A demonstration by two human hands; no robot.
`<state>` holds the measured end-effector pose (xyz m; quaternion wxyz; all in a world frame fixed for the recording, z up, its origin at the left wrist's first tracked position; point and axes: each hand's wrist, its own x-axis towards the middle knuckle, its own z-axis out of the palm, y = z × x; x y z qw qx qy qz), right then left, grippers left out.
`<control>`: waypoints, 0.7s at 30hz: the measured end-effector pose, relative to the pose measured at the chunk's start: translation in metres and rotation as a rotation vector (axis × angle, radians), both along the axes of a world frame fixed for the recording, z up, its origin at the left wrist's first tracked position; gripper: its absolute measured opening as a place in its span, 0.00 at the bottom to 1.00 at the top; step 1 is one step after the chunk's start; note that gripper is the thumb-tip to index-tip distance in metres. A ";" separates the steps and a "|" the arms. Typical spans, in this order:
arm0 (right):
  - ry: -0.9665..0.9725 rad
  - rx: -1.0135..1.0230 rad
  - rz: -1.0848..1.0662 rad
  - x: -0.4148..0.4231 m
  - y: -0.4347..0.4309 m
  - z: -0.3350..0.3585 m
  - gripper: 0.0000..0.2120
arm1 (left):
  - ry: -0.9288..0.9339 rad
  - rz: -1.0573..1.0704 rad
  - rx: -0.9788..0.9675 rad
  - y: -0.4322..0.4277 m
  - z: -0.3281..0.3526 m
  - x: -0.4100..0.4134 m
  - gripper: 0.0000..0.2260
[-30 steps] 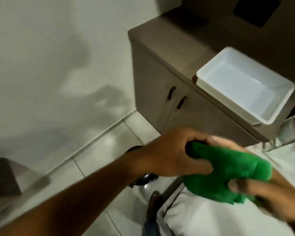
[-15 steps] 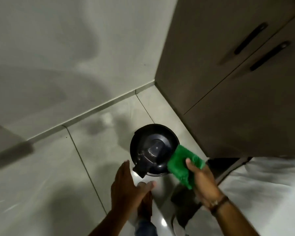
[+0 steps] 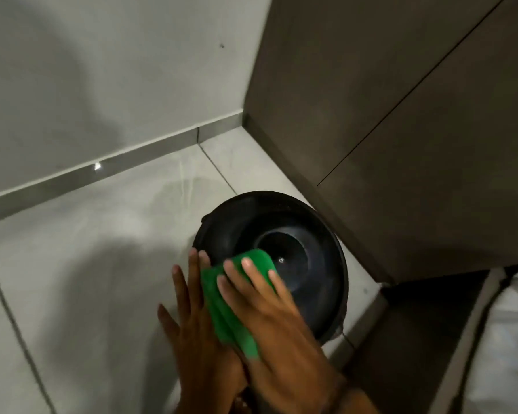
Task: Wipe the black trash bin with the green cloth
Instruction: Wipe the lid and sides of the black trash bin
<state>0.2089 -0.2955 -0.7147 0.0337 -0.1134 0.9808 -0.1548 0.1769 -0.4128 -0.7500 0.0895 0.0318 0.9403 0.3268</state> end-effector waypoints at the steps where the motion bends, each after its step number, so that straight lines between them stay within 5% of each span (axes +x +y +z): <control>1: 0.050 0.079 0.013 0.018 0.016 -0.003 0.32 | -0.033 0.009 0.029 0.003 0.000 -0.001 0.46; 5: 0.079 0.000 -0.321 0.019 0.080 0.011 0.30 | -0.199 -0.019 0.198 0.006 0.012 -0.004 0.83; 7: 0.061 -0.033 -0.507 -0.032 0.074 0.020 0.33 | -0.209 -0.088 0.191 0.004 0.014 -0.008 0.84; 9: 0.048 0.008 -0.416 -0.068 0.042 0.022 0.36 | -0.223 -0.093 0.186 0.003 0.013 -0.010 0.83; 13: 0.005 -0.086 -0.103 0.002 0.009 0.005 0.34 | -0.127 -0.060 0.200 0.000 0.009 -0.005 0.59; 17: 0.057 -0.177 -0.390 0.032 0.069 0.018 0.27 | -0.249 -0.081 0.263 -0.001 0.014 -0.011 0.83; 19: 0.038 -0.211 -0.622 -0.009 0.084 0.025 0.28 | -0.277 -0.088 0.270 -0.002 0.013 -0.013 0.84; 21: 0.001 -0.136 -0.582 -0.037 0.070 0.026 0.30 | -0.266 -0.089 0.267 -0.001 0.012 -0.012 0.84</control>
